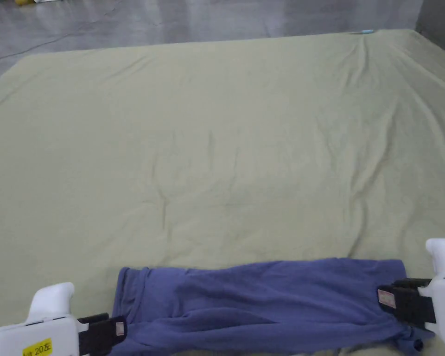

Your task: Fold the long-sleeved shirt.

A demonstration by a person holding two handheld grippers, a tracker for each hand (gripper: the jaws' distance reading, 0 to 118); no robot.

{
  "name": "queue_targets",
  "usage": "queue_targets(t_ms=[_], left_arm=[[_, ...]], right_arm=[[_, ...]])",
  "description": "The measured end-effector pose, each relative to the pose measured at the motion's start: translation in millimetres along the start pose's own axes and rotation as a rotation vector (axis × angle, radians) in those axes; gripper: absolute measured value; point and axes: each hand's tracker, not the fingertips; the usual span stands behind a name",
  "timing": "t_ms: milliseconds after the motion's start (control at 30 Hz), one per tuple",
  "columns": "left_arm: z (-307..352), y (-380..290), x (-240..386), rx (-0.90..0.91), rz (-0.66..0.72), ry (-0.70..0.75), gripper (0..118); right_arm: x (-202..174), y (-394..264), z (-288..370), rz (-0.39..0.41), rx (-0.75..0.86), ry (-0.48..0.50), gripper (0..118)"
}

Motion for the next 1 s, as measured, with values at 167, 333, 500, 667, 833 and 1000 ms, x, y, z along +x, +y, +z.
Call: queue_targets(t_ms=[167, 333, 500, 667, 833, 1000], left_arm=[[-6, 20, -47, 0.028, 0.160, -0.237, 0], [-41, 39, -95, -0.015, 0.267, -0.590, 117], [-108, 30, -124, -0.163, 0.334, -0.578, 116], [-145, 34, -111, -0.077, 0.402, -0.758, 118], [-176, 44, -102, -0.125, 0.308, -0.784, 117], [-198, 24, -88, -0.275, 0.445, -0.780, 17]], right_arm=[[-27, -8, -1, 0.008, -0.001, 0.173, 0], [-37, -4, -11, 0.088, -0.051, 0.345, 0], [-47, -5, -26, 0.108, -0.067, 0.423, 0], [-62, -1, -42, 0.074, -0.074, 0.454, 0], [-72, 1, -53, 0.070, -0.094, 0.440, 0], [-76, -4, -55, 0.073, -0.105, 0.435, 0]])
